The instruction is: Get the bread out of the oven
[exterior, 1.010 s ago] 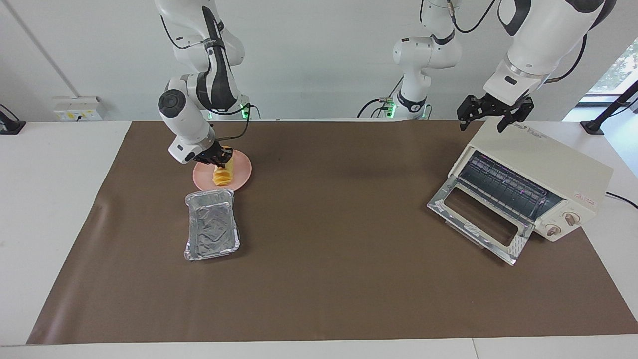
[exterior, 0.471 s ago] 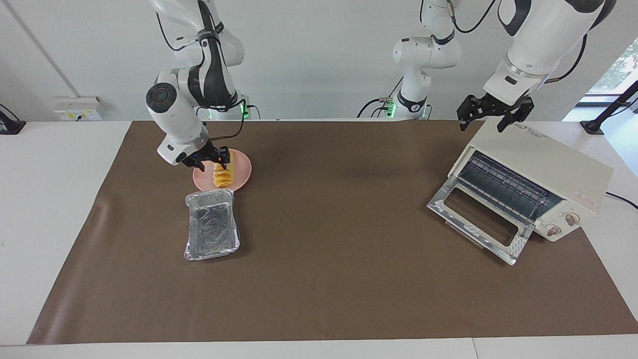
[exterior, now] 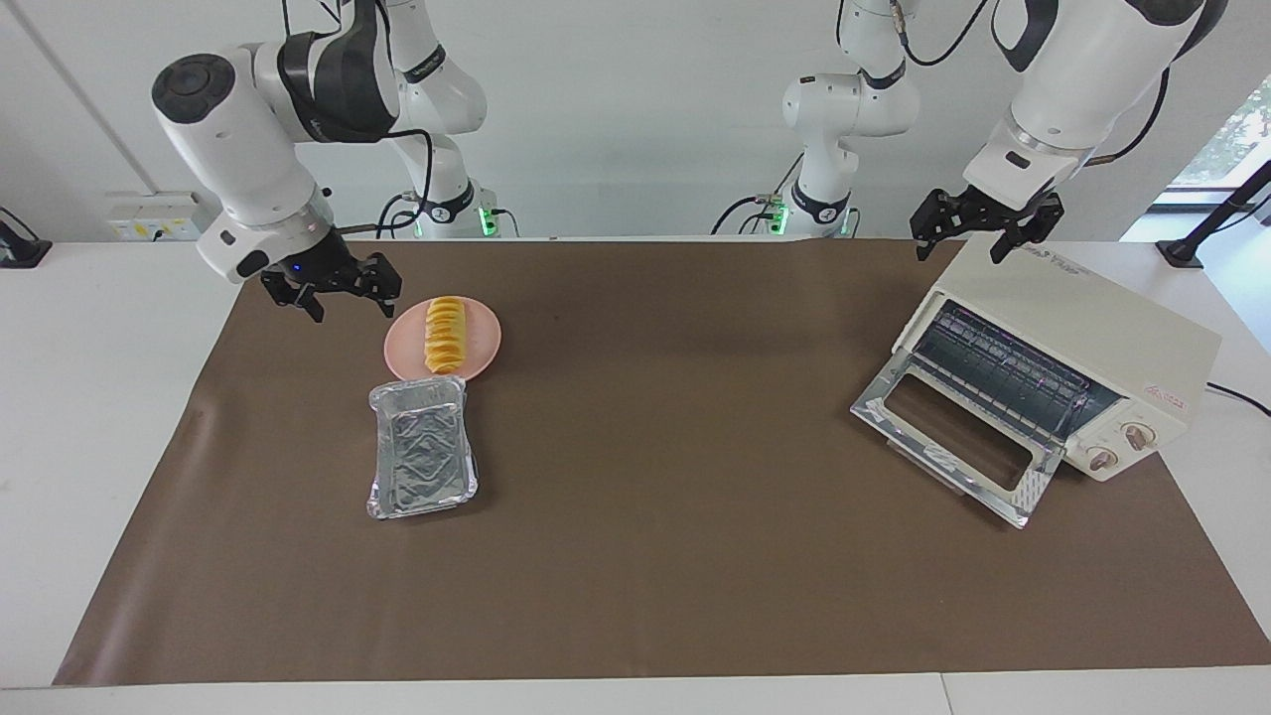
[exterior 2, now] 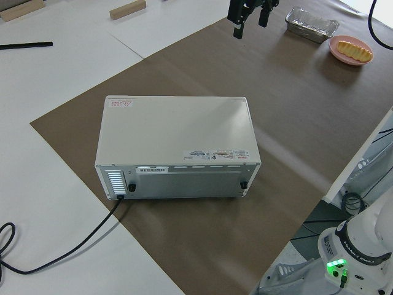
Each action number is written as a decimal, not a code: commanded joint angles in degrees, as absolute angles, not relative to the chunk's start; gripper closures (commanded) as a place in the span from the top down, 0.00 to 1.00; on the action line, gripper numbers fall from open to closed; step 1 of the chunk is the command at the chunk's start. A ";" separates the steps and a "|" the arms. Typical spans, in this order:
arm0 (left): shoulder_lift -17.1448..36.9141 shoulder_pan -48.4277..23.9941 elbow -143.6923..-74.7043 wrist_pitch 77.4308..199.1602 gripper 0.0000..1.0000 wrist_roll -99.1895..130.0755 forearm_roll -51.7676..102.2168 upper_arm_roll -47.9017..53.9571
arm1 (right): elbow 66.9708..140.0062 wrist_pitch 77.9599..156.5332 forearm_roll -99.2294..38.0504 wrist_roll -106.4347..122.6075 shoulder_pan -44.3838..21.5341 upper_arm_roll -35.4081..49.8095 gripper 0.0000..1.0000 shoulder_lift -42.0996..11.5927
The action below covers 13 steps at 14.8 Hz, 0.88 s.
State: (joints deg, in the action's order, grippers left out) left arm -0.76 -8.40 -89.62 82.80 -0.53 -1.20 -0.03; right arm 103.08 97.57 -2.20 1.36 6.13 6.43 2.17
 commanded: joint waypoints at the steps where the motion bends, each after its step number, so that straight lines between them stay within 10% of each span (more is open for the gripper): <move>1: -1.67 -7.38 -90.35 83.23 1.00 -1.32 -0.26 0.44 | 95.73 92.39 -1.23 1.58 6.50 6.68 1.00 0.79; 13: -1.67 -7.47 -90.35 83.23 1.00 -1.32 -0.26 0.44 | 91.14 86.66 2.19 1.76 8.88 6.68 1.00 -0.18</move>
State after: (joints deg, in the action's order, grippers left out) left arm -0.76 -8.40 -89.62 82.80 -0.53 -1.20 -0.03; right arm 92.27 87.60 0.54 1.36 8.45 6.17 0.54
